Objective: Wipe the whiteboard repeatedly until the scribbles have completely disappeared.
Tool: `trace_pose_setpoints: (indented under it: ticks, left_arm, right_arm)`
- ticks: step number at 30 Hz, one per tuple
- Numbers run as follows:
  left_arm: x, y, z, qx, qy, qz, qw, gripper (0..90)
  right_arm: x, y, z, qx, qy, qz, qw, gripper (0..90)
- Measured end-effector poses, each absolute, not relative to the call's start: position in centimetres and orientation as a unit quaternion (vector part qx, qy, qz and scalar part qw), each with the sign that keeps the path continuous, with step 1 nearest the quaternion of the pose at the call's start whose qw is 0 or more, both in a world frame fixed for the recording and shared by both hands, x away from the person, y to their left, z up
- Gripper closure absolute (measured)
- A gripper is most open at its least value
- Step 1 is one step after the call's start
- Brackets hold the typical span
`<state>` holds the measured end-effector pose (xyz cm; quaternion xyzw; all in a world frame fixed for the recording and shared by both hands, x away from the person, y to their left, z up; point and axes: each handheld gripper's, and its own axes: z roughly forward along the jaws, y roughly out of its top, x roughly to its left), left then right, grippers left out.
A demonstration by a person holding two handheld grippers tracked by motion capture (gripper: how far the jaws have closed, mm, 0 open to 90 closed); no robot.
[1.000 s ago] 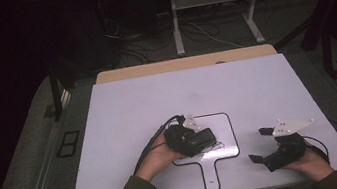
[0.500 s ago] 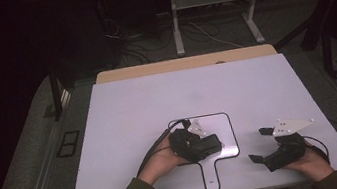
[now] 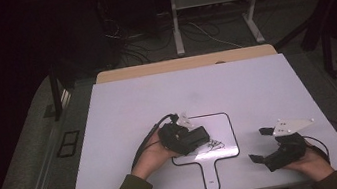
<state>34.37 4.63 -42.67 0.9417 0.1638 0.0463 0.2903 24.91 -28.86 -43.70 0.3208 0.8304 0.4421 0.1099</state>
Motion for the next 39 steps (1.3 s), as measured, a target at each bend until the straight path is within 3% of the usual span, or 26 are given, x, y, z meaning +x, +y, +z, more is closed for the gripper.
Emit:
trace_pose_setpoints:
  ticks: [9, 28, 39]
  left_arm:
    - [35.3, 6.1, -42.7, 0.937, 0.186, 0.052, 0.291, 39.1]
    - [32.1, 2.5, -42.6, 0.951, 0.114, 0.023, 0.287, 39.1]
    - [34.4, 5.6, -42.7, 0.940, 0.174, 0.037, 0.292, 39.1]
  right_arm:
    - [24.9, -28.9, -43.7, 0.320, 0.831, 0.442, 0.110, 0.0]
    - [24.9, -28.9, -43.7, 0.319, 0.831, 0.443, 0.108, 0.0]
    - [24.9, -28.9, -43.7, 0.320, 0.831, 0.442, 0.109, 0.0]
